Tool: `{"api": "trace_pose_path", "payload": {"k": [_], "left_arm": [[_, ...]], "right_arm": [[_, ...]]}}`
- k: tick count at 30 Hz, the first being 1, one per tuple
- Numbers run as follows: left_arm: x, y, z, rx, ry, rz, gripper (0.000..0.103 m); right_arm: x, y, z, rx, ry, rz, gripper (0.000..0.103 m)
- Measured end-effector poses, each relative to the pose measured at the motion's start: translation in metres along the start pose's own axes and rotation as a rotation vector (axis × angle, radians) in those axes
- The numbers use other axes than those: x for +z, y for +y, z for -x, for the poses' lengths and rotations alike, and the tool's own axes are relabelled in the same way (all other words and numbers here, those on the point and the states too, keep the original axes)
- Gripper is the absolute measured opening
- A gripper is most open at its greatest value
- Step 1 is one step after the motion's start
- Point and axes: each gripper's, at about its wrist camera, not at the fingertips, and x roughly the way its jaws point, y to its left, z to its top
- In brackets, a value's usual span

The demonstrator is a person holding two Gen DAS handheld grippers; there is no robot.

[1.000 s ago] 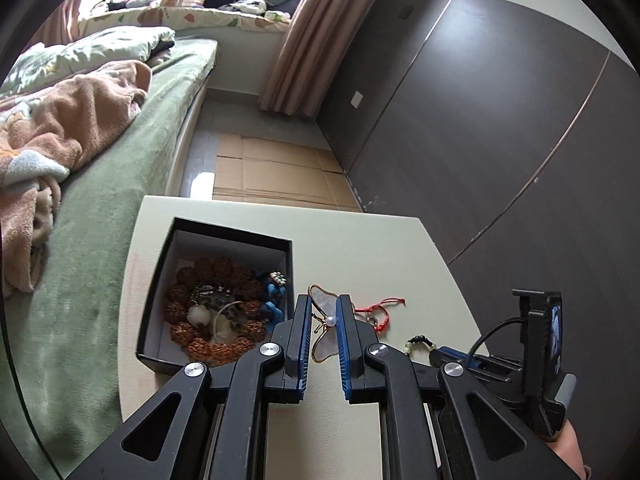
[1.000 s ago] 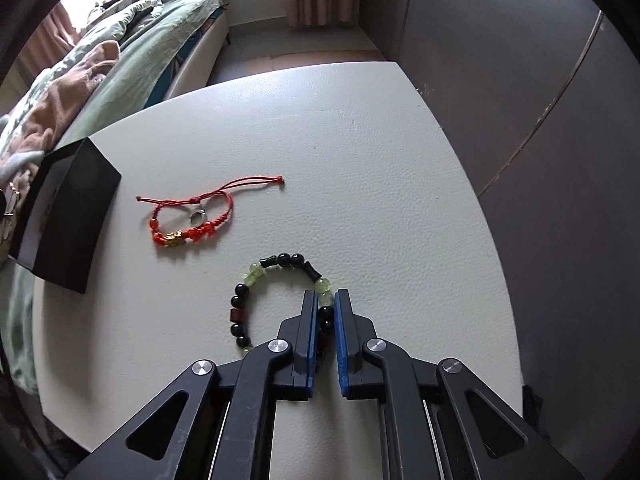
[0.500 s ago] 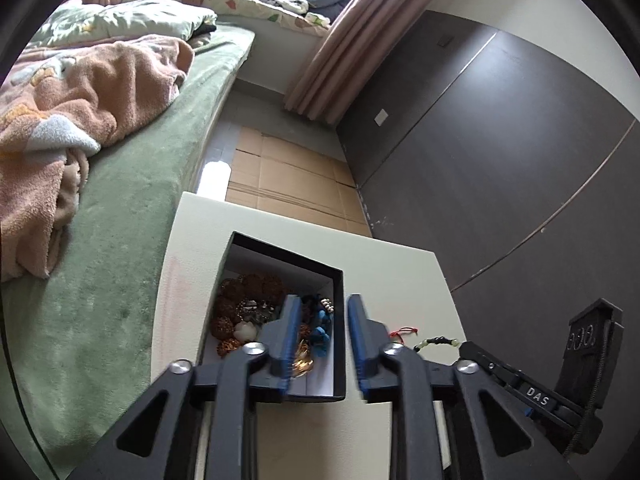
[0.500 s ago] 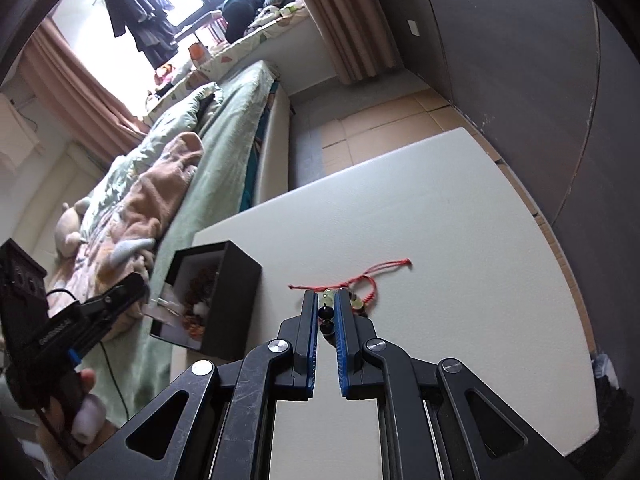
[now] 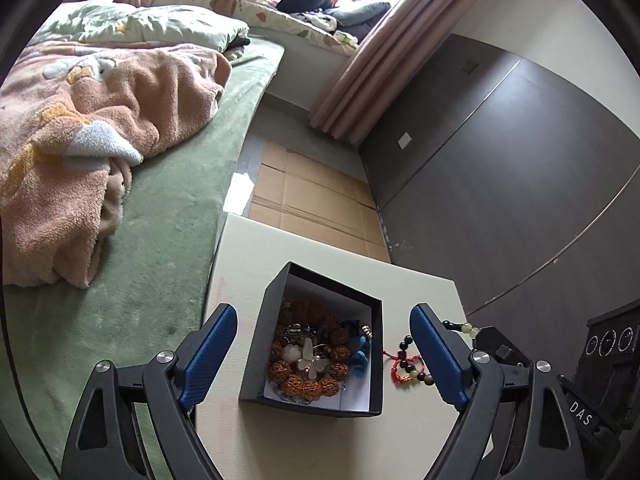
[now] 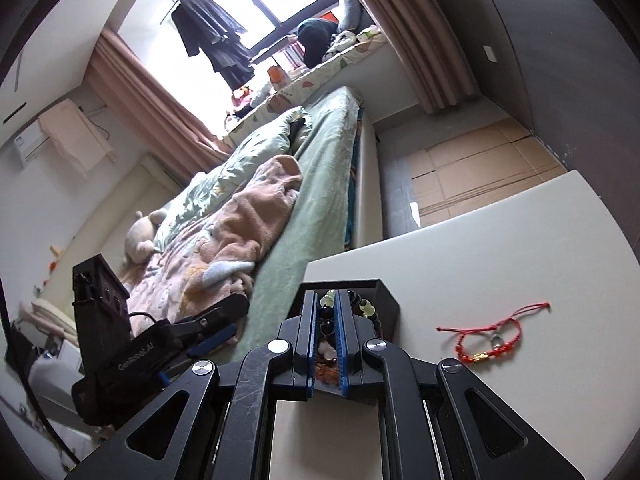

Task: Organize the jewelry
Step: 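Carry the black-green bead bracelet into the box and open the right tool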

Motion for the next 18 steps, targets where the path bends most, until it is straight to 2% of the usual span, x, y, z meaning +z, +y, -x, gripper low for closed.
{"api": "trace_pose_path", "payload": {"k": [4, 7, 10, 14, 15, 16, 18], "left_arm": [[0.005, 0.007, 0.004, 0.033, -0.019, 0.009, 0.088], [0.008, 0.019, 0.007, 0.058, -0.030, 0.038, 0.088], [0.010, 0.025, 0.009, 0.065, -0.032, 0.051, 0.088], [0.009, 0.024, 0.010, 0.065, -0.037, 0.052, 0.088], [0.008, 0.022, 0.010, 0.062, -0.033, 0.053, 0.088], [0.007, 0.020, 0.009, 0.057, -0.031, 0.051, 0.088], [0.005, 0.014, 0.008, 0.056, -0.026, 0.032, 0.088]], "right_arm": [[-0.004, 0.010, -0.020, 0.045, 0.028, 0.001, 0.010], [-0.007, 0.015, -0.042, 0.059, 0.080, 0.014, 0.011], [-0.012, 0.008, -0.056, 0.005, 0.156, -0.024, 0.045], [-0.011, 0.004, -0.041, -0.011, 0.123, -0.003, 0.048], [-0.011, 0.003, -0.035, -0.010, 0.113, -0.002, 0.051], [-0.011, 0.001, -0.031, -0.013, 0.104, -0.002, 0.058], [-0.012, -0.002, -0.023, -0.034, 0.094, -0.003, 0.062]]}}
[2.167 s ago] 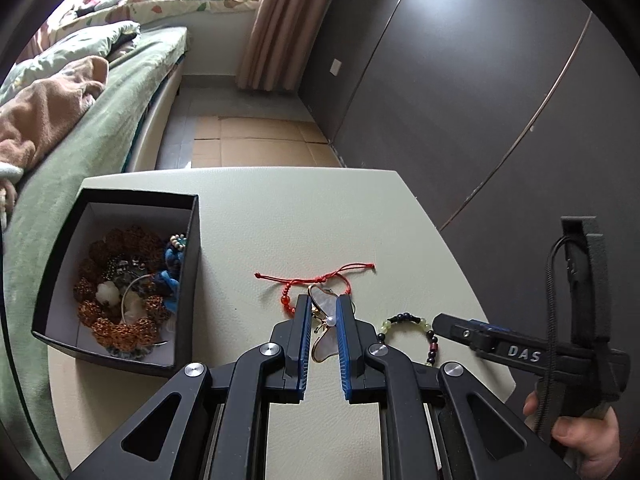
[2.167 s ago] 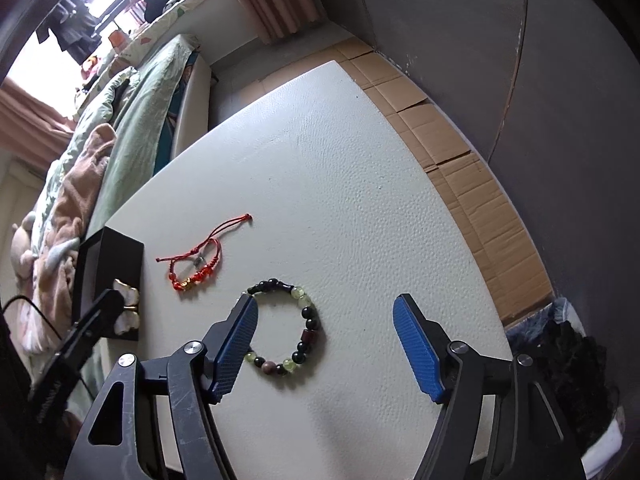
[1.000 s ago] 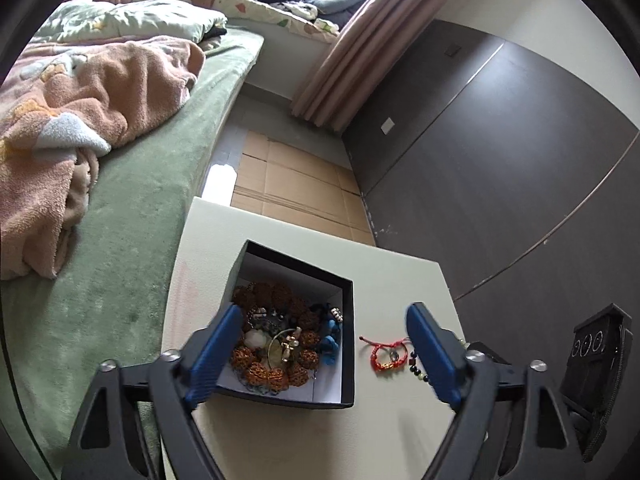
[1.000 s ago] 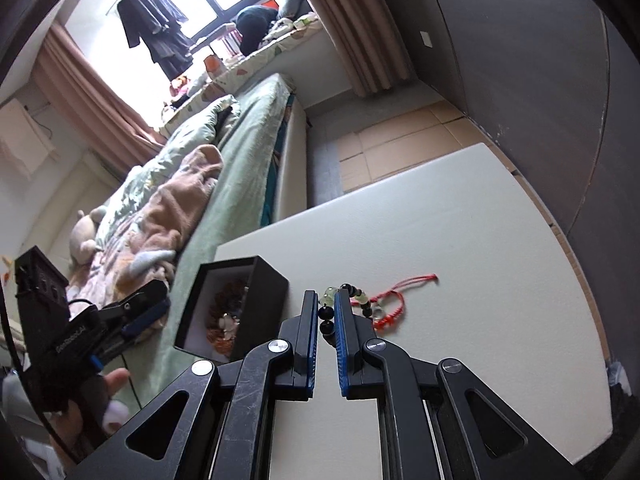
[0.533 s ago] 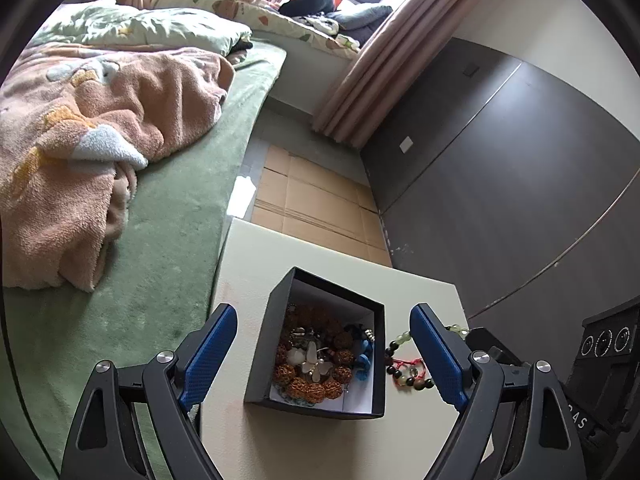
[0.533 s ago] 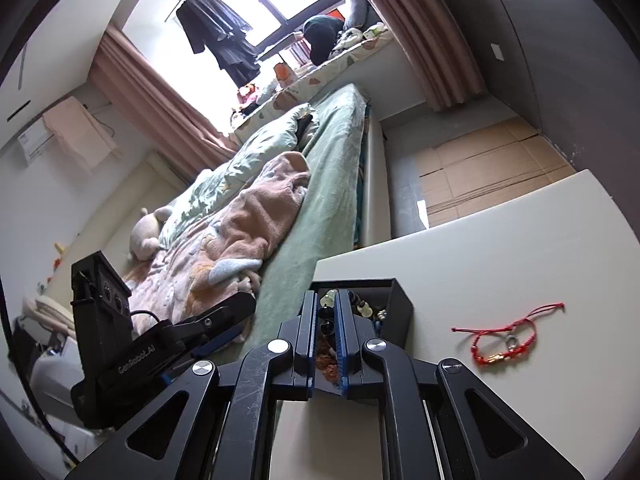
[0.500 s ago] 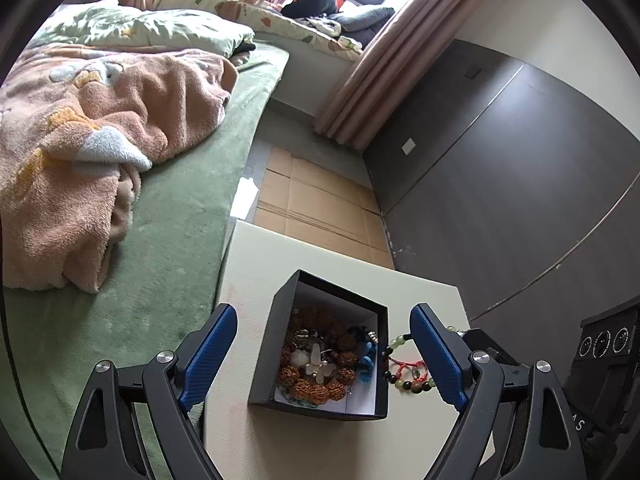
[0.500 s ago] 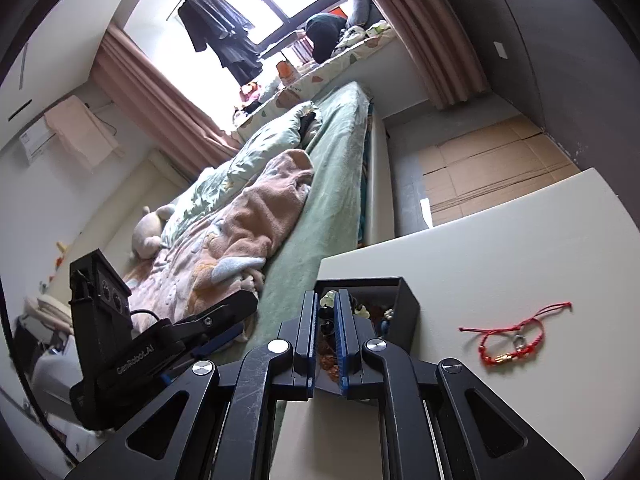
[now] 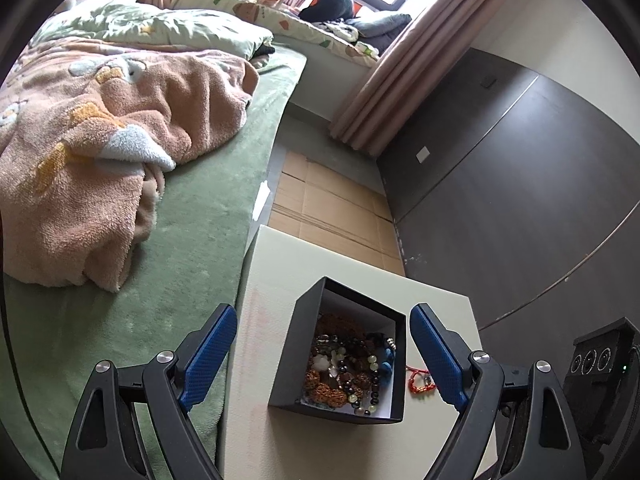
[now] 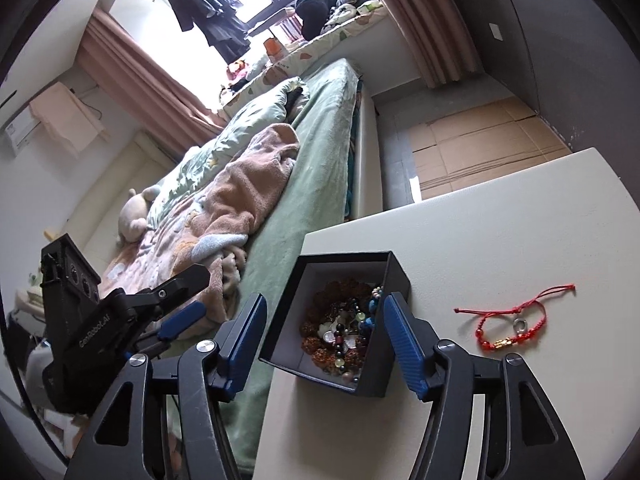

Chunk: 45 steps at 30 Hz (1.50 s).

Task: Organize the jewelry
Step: 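Carry the black-green bead bracelet into the box and open the right tool, then grasp the red string bracelet with the left tool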

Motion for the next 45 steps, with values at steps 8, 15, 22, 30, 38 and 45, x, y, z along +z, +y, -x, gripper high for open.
{"api": "trace_pose_path", "payload": {"k": [8, 15, 22, 30, 38, 45], "left_arm": [[-0.012, -0.022, -0.003, 0.011, 0.003, -0.067, 0.088], [-0.025, -0.046, -0.012, 0.015, 0.019, -0.143, 0.088], [-0.037, -0.075, -0.025, 0.000, 0.044, -0.246, 0.091], [-0.044, -0.110, -0.042, -0.034, 0.094, -0.329, 0.103], [-0.050, -0.155, -0.062, -0.053, 0.165, -0.407, 0.103], [-0.065, -0.173, -0.084, -0.026, 0.252, -0.469, 0.102]], "right_arm": [[0.000, -0.016, 0.023, -0.061, 0.000, 0.000, 0.062], [-0.001, -0.041, 0.045, -0.107, -0.001, -0.044, 0.092], [0.005, -0.062, 0.073, -0.137, -0.064, -0.061, 0.103], [0.014, -0.087, 0.102, -0.171, -0.108, -0.071, 0.103], [0.021, -0.120, 0.117, -0.208, -0.099, -0.135, 0.103], [0.024, -0.145, 0.122, -0.248, -0.077, -0.190, 0.103]]}}
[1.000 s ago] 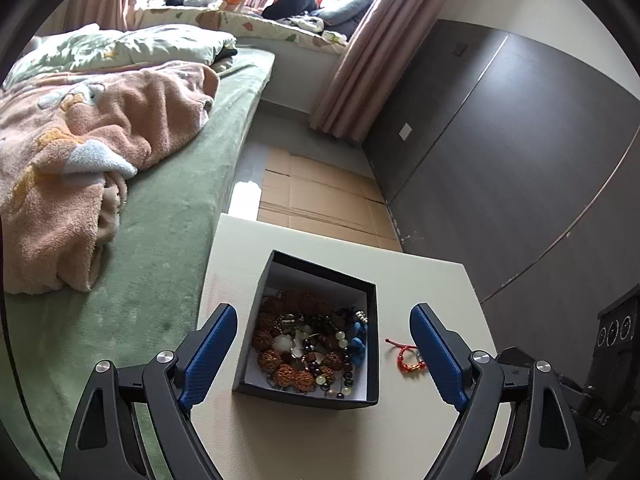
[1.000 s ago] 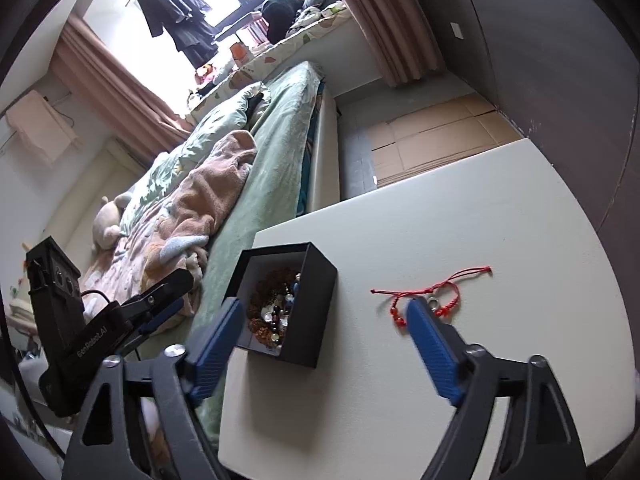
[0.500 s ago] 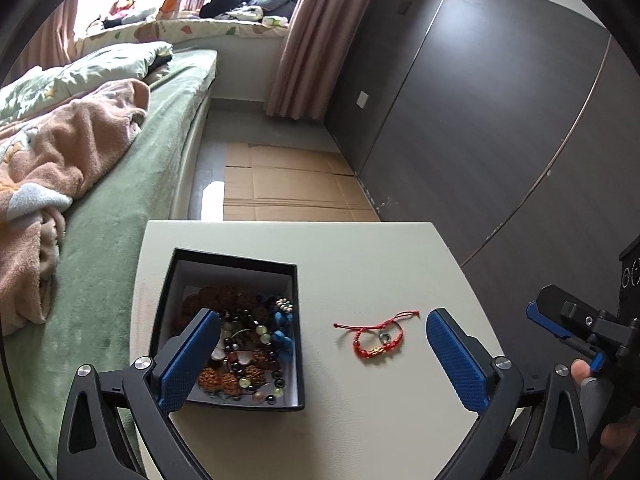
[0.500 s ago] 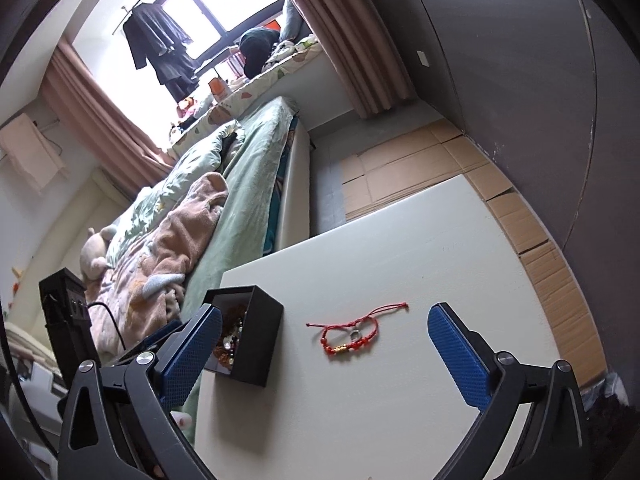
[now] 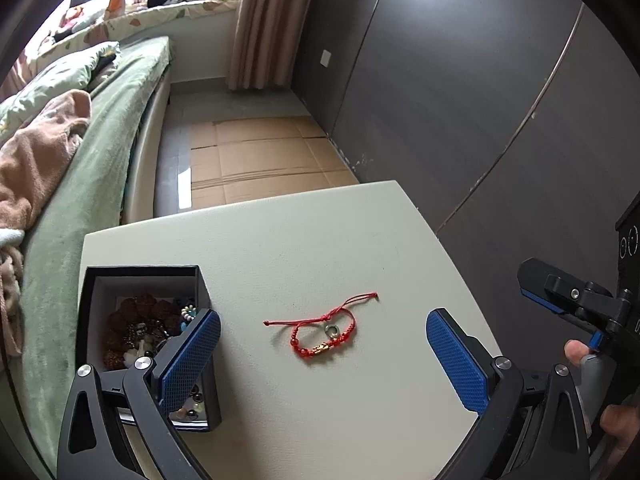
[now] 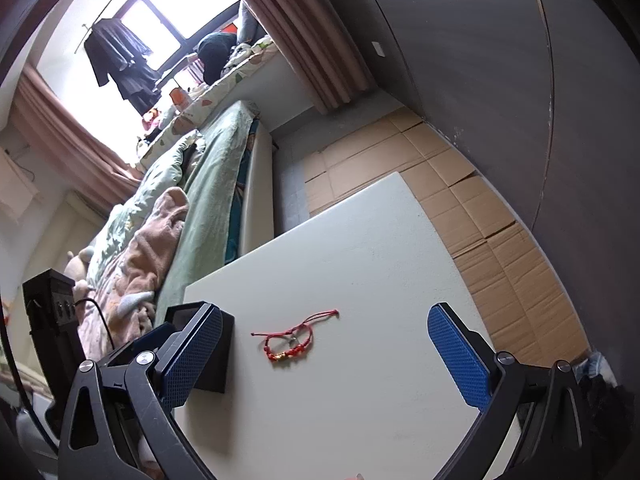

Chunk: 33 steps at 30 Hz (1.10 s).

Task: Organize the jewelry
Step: 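Grasp the red string bracelet with the left tool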

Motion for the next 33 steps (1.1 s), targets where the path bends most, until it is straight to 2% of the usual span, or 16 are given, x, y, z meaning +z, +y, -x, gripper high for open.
{"api": "trace_pose_path", "payload": {"k": [1, 4, 6, 8, 13, 20, 28, 29, 30, 31, 32, 33], "left_arm": [[-0.001, -0.002, -0.003, 0.004, 0.009, -0.012, 0.102], [-0.001, -0.009, -0.014, 0.014, 0.045, -0.054, 0.092], [0.001, -0.010, -0.024, 0.035, 0.081, -0.075, 0.075], [0.003, -0.012, -0.033, 0.060, 0.119, -0.100, 0.065], [0.004, -0.016, -0.061, 0.129, 0.249, -0.203, 0.062], [0.008, -0.015, -0.078, 0.192, 0.319, -0.278, 0.041], [0.000, -0.008, -0.104, 0.211, 0.389, -0.293, 0.041], [0.000, -0.009, -0.103, 0.211, 0.374, -0.301, 0.037], [0.000, -0.008, -0.102, 0.187, 0.377, -0.292, 0.024], [0.001, -0.007, -0.102, 0.177, 0.382, -0.277, 0.015], [0.001, -0.006, -0.101, 0.199, 0.383, -0.277, 0.003], [0.001, -0.006, -0.100, 0.194, 0.381, -0.275, 0.003]], "right_arm": [[0.001, -0.004, -0.002, -0.008, 0.015, -0.011, 0.103], [0.001, -0.017, -0.008, -0.030, 0.056, -0.057, 0.103], [0.002, -0.028, -0.010, -0.035, 0.069, -0.098, 0.103], [0.003, -0.036, -0.010, -0.033, 0.074, -0.130, 0.103], [0.005, -0.052, -0.007, -0.036, 0.073, -0.186, 0.103], [0.007, -0.060, -0.008, -0.025, 0.083, -0.215, 0.103], [0.006, -0.059, -0.009, -0.026, 0.090, -0.217, 0.103], [0.007, -0.058, -0.009, -0.030, 0.091, -0.212, 0.103], [0.007, -0.058, -0.009, -0.032, 0.092, -0.208, 0.103], [0.007, -0.057, -0.009, -0.034, 0.094, -0.206, 0.103], [0.006, -0.057, -0.009, -0.035, 0.096, -0.205, 0.103], [0.006, -0.056, -0.010, -0.037, 0.098, -0.205, 0.103]]}}
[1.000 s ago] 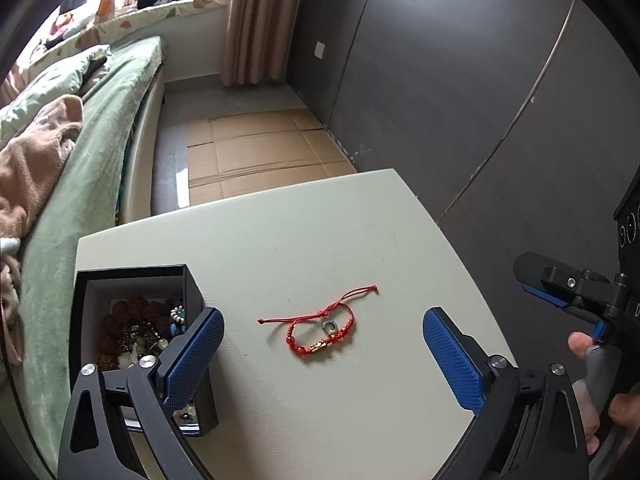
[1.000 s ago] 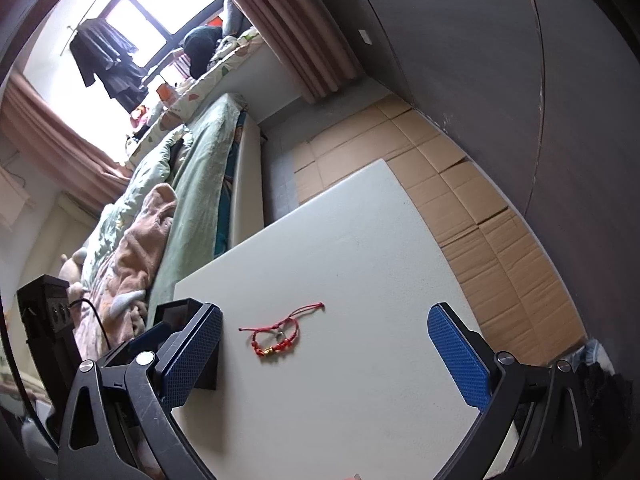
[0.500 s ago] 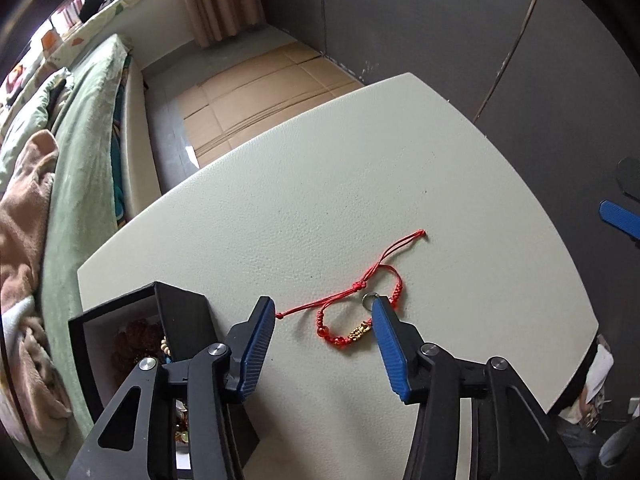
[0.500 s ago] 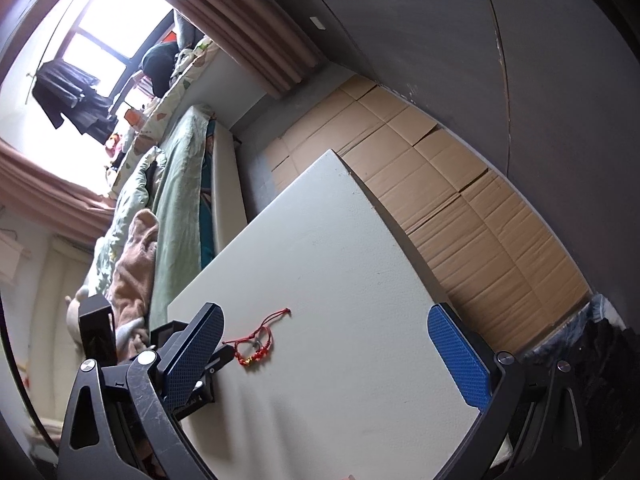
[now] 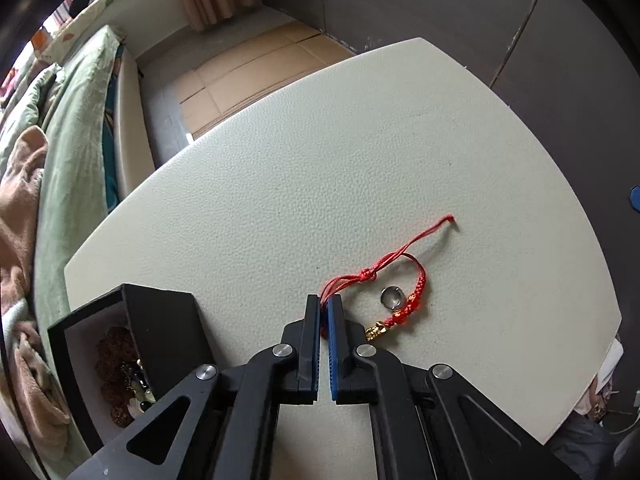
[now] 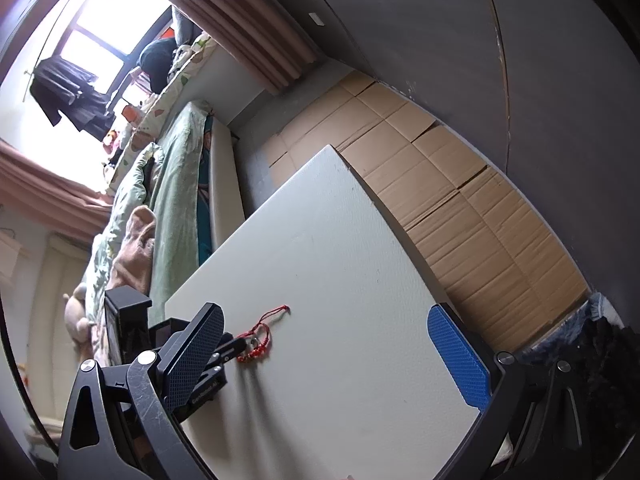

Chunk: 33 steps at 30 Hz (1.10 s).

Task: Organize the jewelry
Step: 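Grasp the red string bracelet with the left tool, then drop red string bracelet into box with left tool while right tool grasps small silver ring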

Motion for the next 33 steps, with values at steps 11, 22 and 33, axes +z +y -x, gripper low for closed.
{"api": "trace_pose_path", "payload": {"k": [11, 22, 33], "left_arm": [[-0.023, 0.020, 0.056, -0.183, -0.218, 0.146, 0.003], [-0.045, 0.057, 0.087, -0.379, -0.419, 0.351, 0.003], [-0.071, 0.118, 0.119, -0.385, -0.500, 0.448, 0.003]], "right_arm": [[-0.006, 0.019, -0.014, -0.010, 0.019, 0.057, 0.103], [-0.029, 0.056, -0.040, 0.008, 0.080, 0.164, 0.088], [-0.054, 0.107, -0.083, -0.054, 0.162, 0.321, 0.055]]}}
